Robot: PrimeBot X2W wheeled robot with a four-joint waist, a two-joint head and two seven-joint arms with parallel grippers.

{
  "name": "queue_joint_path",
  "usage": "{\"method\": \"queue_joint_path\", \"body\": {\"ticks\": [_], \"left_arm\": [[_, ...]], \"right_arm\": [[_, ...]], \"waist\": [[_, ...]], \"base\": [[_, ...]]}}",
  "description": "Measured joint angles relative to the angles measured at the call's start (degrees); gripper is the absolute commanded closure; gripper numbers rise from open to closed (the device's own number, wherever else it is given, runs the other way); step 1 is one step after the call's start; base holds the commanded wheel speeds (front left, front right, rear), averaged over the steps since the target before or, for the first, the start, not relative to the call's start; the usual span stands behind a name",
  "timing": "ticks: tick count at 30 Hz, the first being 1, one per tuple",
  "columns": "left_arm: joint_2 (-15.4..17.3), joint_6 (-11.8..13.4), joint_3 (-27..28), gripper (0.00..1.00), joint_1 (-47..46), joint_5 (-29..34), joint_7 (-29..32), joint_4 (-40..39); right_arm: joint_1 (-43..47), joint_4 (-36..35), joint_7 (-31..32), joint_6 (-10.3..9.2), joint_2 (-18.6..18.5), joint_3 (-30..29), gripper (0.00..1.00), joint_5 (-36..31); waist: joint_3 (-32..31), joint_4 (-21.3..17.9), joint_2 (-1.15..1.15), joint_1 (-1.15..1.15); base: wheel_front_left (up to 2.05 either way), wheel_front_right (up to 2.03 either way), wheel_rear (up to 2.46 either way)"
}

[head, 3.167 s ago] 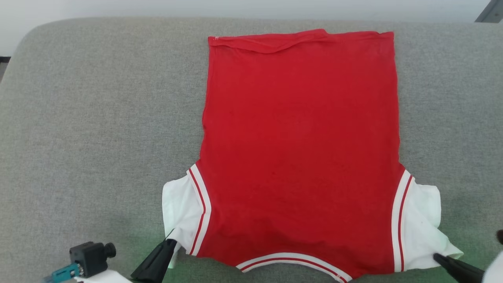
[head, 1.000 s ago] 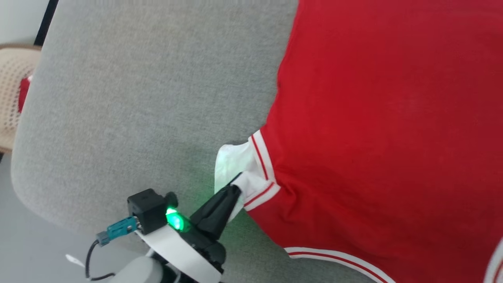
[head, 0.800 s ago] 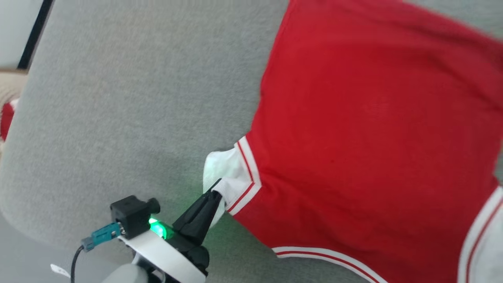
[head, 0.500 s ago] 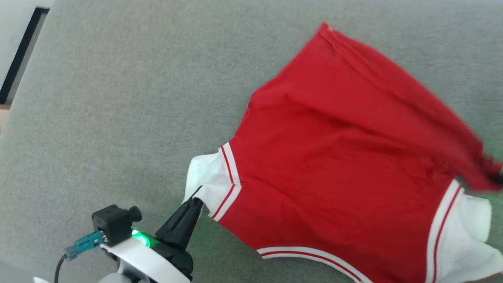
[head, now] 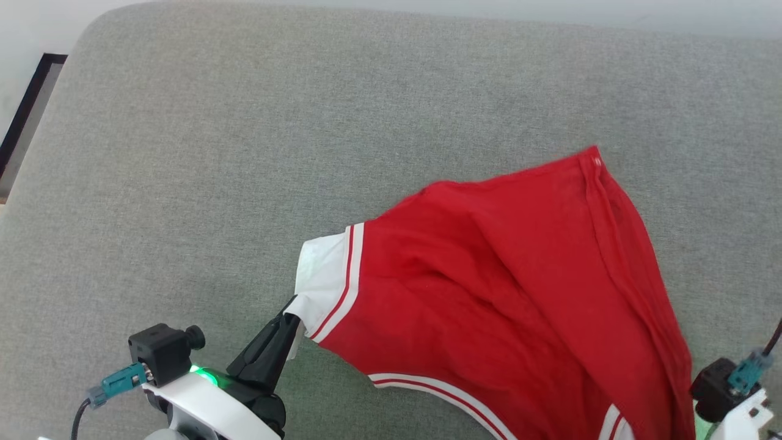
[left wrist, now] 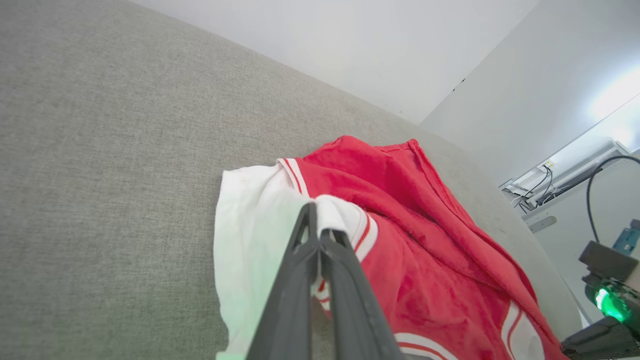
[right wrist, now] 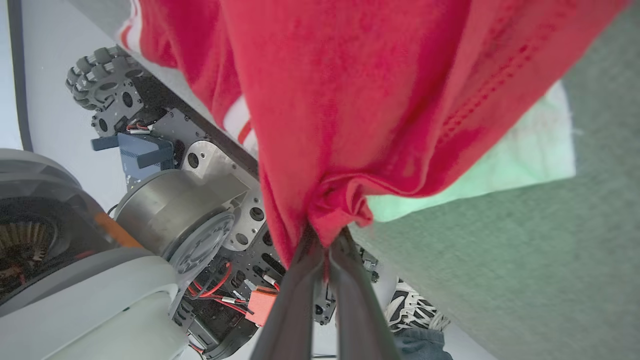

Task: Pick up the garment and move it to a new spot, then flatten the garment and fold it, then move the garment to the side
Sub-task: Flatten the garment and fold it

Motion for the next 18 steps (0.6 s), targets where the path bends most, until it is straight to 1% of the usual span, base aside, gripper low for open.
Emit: {"method": "queue_joint_path", "body": {"ticks": [2, 3, 4, 5, 8, 10, 13, 16, 17, 18], "left_arm": [[0.0, -0.1, 0.0, 1.00, 0.0, -0.1, 0.0, 0.2], [0.0, -0.2, 0.0, 1.00, 0.0, -0.2, 0.0, 0.4], [0.0, -0.2, 0.0, 1.00, 0.0, -0.2, 0.0, 0.4], [0.1, -0.2, 0.0, 1.00, 0.0, -0.2, 0.0, 0.5], [0.4, -0.2, 0.1, 1.00, 0.0, -0.5, 0.0, 0.7], [0.5, -0.2, 0.2, 1.00, 0.2, -0.5, 0.0, 0.7], [0.5, -0.3, 0.0, 1.00, 0.2, -0.5, 0.1, 0.6], [0.3, -0.5, -0.4, 1.00, -0.1, -0.5, 0.3, 0.6], [-0.3, -0.7, -0.7, 1.00, -1.0, -0.3, 0.3, 0.5], [-0.6, -0.8, -1.0, 1.00, -1.5, -0.1, 0.3, 0.5]], "right_arm": [[1.1, -0.9, -0.2, 0.00, 1.5, -0.5, 1.00, -1.2], [1.1, -1.5, -0.9, -0.01, 2.2, -1.1, 0.73, -1.8], [1.0, -2.2, -1.4, 0.00, 2.5, -1.7, 0.39, -2.4], [0.9, -2.7, -1.8, 0.00, 2.6, -2.3, 0.00, -2.8], [0.5, -5.4, -2.4, -0.01, 2.8, -5.3, 0.00, -2.4], [-0.3, -7.4, -1.5, 0.00, 2.3, -7.9, 0.00, -1.2], [-3.8, -9.6, -0.4, 0.00, 1.0, -13.4, 0.00, 0.0], [-9.1, -9.8, 0.4, 0.00, -0.6, -16.2, 0.00, -0.1], [-14.9, -8.1, -1.5, 0.00, -0.7, -16.6, 0.00, -1.6], [-18.1, -6.7, -2.9, -0.01, -0.6, -16.0, 0.00, -3.1]], "waist": [[-0.2, -0.2, 0.00, 0.00], [-0.3, -0.3, 0.00, 0.00], [-0.3, -0.5, 0.00, 0.00], [-0.4, -0.7, 0.00, 0.00], [-0.6, -1.2, 0.00, 0.00], [-0.7, -1.6, 0.00, 0.00], [-0.9, -1.7, 0.00, 0.00], [-0.7, -1.2, 0.00, 0.00], [-0.2, -0.8, 0.00, 0.00], [0.1, -0.5, 0.00, 0.00]], "base": [[0.00, 0.00, 0.00], [0.00, 0.00, 0.00], [0.00, 0.00, 0.00], [0.00, 0.00, 0.00], [0.00, 0.00, 0.00], [0.00, 0.00, 0.00], [0.00, 0.00, 0.00], [0.00, 0.00, 0.00], [0.00, 0.00, 0.00], [0.00, 0.00, 0.00]]}}
